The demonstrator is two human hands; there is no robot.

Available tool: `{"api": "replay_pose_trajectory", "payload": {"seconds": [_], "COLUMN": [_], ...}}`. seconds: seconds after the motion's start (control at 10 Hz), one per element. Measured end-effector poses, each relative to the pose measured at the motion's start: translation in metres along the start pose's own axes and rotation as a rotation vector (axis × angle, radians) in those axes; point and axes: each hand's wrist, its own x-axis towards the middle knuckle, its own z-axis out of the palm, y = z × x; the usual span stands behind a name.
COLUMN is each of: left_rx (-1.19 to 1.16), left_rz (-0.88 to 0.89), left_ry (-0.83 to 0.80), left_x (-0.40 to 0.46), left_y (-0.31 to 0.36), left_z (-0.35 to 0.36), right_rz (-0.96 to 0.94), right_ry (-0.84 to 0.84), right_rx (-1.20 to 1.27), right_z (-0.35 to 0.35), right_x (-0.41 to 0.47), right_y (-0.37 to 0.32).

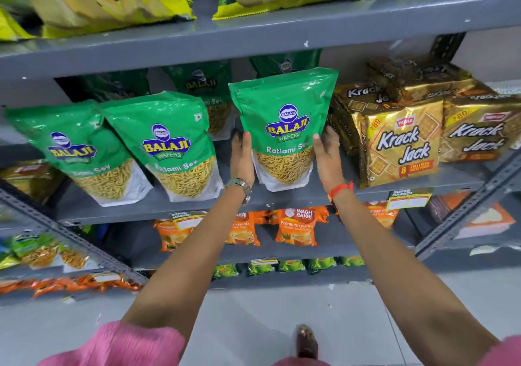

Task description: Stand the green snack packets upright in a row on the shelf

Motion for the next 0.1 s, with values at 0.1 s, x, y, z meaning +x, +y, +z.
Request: {"api": "replay_pose_trajectory", "payload": {"seconds": [0.1], "left_rx": [0.208], "left_rz": [0.207], "left_ry": [0.098], "left_x": [-0.0167], "left_y": [-0.0017], "left_z": [-0.0153], "right_rz": [-0.241], "right_ry": [0.031], "right_rx": [-0.167], "right_z": [0.0066], "right_x": [-0.0131], "right_y": [0.0032]}}
